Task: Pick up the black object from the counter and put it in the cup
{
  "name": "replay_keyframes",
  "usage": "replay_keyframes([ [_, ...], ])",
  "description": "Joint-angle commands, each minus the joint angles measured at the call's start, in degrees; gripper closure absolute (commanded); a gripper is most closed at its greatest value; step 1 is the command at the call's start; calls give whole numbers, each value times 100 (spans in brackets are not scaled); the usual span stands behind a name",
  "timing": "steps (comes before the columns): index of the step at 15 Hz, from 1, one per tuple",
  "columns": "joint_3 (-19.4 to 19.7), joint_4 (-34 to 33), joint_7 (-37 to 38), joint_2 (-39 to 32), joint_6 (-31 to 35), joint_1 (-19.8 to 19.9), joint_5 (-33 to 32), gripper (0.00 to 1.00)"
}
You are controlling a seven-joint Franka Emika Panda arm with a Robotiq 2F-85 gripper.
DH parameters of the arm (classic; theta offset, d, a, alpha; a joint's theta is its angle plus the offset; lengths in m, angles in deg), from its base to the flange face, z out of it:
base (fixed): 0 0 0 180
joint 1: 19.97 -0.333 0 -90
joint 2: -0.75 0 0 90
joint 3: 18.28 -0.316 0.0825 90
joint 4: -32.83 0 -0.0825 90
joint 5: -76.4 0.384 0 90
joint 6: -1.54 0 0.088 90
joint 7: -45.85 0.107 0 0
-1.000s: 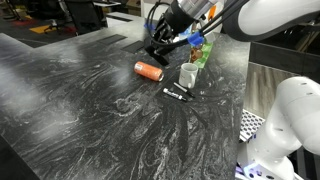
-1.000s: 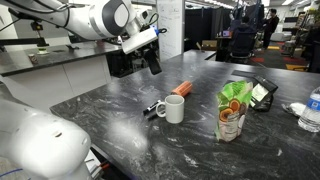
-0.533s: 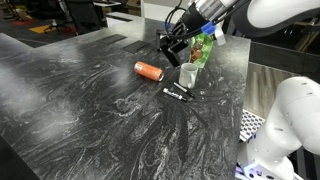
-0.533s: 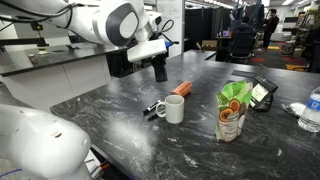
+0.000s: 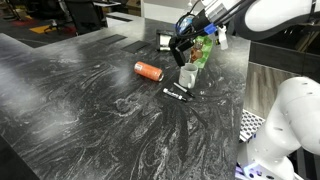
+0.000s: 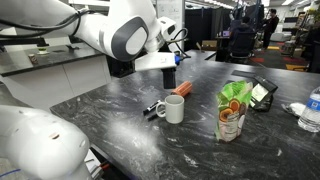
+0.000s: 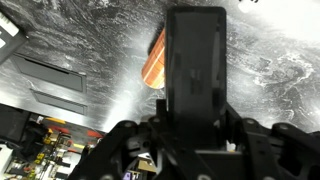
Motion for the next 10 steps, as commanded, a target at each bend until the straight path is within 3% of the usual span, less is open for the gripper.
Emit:
replay_keyframes([
  [1,147,19,-40,-22,226,184,130,73],
  [5,71,104,150,236,135,398,91,73],
  [10,254,-6,153,16,366,124,270,73],
])
